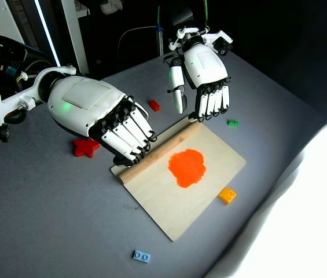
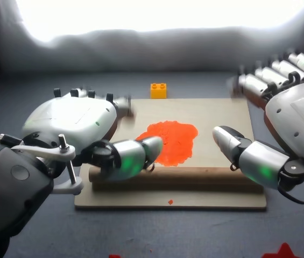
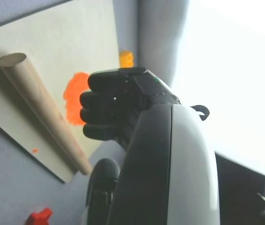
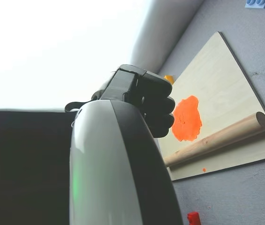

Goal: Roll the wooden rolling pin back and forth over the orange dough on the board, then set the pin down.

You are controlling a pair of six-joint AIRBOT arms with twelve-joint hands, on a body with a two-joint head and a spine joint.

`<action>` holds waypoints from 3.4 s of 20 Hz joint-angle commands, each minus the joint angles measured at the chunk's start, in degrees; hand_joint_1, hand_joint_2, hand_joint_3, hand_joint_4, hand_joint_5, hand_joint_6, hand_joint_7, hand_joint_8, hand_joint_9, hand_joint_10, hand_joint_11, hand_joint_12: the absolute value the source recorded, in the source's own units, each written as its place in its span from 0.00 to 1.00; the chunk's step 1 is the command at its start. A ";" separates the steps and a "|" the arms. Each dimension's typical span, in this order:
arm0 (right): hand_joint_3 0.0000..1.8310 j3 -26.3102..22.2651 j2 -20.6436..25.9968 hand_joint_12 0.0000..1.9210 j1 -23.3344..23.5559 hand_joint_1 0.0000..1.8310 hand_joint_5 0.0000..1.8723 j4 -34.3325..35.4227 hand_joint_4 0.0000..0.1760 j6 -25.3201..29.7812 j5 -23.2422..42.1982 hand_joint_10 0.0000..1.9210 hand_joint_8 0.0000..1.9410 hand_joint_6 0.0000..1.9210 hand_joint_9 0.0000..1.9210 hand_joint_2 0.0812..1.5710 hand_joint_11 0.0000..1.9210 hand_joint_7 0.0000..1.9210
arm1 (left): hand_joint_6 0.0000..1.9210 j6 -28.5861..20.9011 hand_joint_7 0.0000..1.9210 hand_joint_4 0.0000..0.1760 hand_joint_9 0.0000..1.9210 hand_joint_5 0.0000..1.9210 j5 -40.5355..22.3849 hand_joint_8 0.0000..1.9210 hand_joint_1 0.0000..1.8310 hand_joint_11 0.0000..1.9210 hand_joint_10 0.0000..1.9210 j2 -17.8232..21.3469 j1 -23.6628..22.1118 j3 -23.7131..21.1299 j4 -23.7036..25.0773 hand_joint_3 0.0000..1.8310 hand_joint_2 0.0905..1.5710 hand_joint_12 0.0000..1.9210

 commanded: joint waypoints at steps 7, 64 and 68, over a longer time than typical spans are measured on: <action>0.00 -0.15 -0.42 0.08 -0.50 0.00 0.05 -4.71 0.00 -0.04 5.98 0.00 0.00 0.01 0.05 0.78 0.00 0.07 | 0.00 -1.32 0.03 0.05 0.00 0.00 -5.40 0.00 0.00 0.00 0.00 -0.48 0.91 0.46 4.44 0.01 0.76 0.00; 0.02 20.55 -24.22 0.00 -6.55 0.00 0.05 3.13 0.00 4.14 4.85 0.00 0.00 0.00 0.03 0.93 0.00 0.04 | 0.00 -18.58 0.00 0.00 0.00 0.00 -19.57 0.00 0.00 0.00 0.00 -20.70 20.35 18.84 24.43 0.02 0.90 0.00; 0.02 21.09 -24.34 0.00 -6.67 0.00 0.05 3.14 0.00 4.45 4.33 0.00 0.00 0.00 0.03 0.95 0.00 0.05 | 0.00 -18.83 0.00 0.00 0.00 0.00 -19.69 0.00 0.00 0.00 0.00 -21.00 20.51 19.64 24.43 0.02 0.90 0.00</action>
